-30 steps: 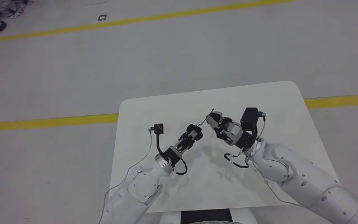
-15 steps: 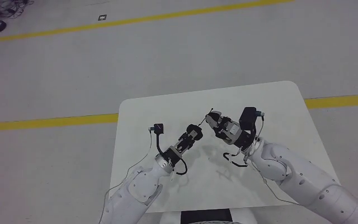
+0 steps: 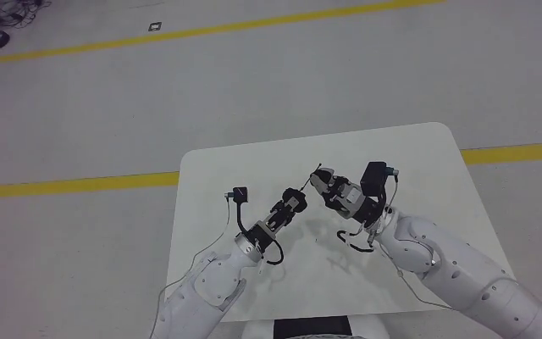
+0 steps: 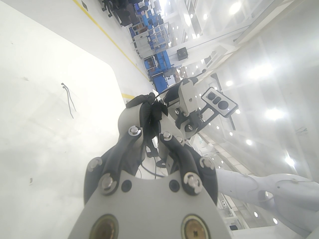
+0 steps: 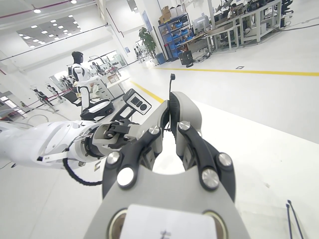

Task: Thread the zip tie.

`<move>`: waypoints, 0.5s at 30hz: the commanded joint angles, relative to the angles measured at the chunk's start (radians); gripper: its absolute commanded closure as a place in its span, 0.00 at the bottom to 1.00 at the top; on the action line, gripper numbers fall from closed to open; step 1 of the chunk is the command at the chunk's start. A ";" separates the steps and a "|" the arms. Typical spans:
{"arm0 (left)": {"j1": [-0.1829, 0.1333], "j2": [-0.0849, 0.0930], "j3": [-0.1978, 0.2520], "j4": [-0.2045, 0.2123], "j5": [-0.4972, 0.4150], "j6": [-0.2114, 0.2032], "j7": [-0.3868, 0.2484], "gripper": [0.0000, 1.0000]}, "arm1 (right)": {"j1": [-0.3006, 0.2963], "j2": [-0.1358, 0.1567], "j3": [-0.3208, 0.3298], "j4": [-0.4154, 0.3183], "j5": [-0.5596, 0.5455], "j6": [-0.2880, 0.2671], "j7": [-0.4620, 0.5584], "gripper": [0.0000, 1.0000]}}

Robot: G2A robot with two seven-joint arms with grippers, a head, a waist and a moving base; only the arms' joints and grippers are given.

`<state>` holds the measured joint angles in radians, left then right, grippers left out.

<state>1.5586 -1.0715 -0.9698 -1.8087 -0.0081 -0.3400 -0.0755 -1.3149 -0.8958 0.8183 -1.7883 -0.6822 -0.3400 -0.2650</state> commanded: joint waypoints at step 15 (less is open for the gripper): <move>0.000 0.000 0.000 0.000 0.000 0.000 0.000 1.00 | -0.008 0.003 0.008 -0.002 -0.004 0.000 -0.007 1.00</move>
<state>1.5586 -1.0715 -0.9698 -1.8087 -0.0081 -0.3400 -0.0755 -1.3235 -0.8922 0.8275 -1.7910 -0.6871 -0.3400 -0.2724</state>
